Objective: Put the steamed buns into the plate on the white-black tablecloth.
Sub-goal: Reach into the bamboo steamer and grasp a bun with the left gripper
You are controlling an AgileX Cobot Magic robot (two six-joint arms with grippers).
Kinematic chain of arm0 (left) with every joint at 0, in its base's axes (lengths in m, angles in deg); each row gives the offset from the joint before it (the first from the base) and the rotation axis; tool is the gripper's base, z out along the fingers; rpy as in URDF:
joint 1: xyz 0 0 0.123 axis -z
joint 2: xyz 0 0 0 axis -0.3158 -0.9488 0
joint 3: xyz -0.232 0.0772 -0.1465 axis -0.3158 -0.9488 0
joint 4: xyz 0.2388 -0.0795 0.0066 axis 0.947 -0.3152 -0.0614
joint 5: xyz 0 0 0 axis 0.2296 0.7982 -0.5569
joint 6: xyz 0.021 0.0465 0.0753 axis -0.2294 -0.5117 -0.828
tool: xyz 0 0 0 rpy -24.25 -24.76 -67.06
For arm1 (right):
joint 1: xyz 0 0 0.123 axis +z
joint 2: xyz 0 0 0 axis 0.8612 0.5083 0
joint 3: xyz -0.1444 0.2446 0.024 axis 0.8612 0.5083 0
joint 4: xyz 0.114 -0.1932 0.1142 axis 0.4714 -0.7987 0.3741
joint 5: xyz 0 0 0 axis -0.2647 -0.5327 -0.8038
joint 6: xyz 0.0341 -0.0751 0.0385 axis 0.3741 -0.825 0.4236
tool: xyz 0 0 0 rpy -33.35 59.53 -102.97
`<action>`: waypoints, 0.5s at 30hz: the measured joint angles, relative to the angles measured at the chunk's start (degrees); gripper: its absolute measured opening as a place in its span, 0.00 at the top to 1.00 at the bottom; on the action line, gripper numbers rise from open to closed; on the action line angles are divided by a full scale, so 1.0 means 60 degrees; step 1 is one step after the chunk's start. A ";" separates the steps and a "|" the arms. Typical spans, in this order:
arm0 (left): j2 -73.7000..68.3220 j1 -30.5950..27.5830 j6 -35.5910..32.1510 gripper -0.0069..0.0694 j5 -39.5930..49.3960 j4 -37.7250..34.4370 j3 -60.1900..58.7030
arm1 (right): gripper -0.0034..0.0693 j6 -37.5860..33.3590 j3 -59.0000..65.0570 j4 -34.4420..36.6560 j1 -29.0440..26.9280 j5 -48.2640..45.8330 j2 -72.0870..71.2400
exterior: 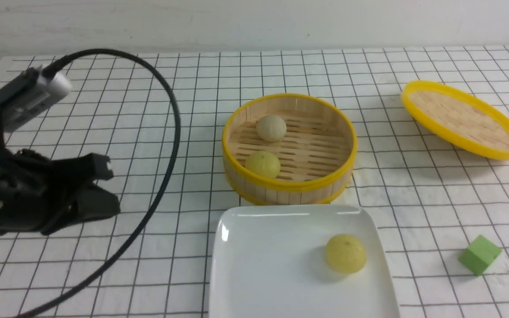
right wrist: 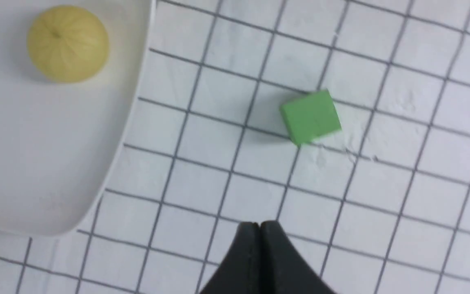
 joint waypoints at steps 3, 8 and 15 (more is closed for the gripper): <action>-0.0958 0.0504 -0.0020 0.91 -0.0120 0.0000 0.0658 | 0.97 0.0000 0.0939 -0.0008 -0.0099 0.0244 -0.1034; -0.3845 0.2075 -0.0170 0.89 -0.0135 0.0267 0.3227 | 0.97 0.0000 0.2617 -0.0012 -0.0099 0.1559 -0.2670; -0.6949 0.3351 0.0754 0.71 0.0904 0.1925 0.6945 | 0.97 0.0000 0.3280 0.0010 -0.0099 0.2342 -0.2996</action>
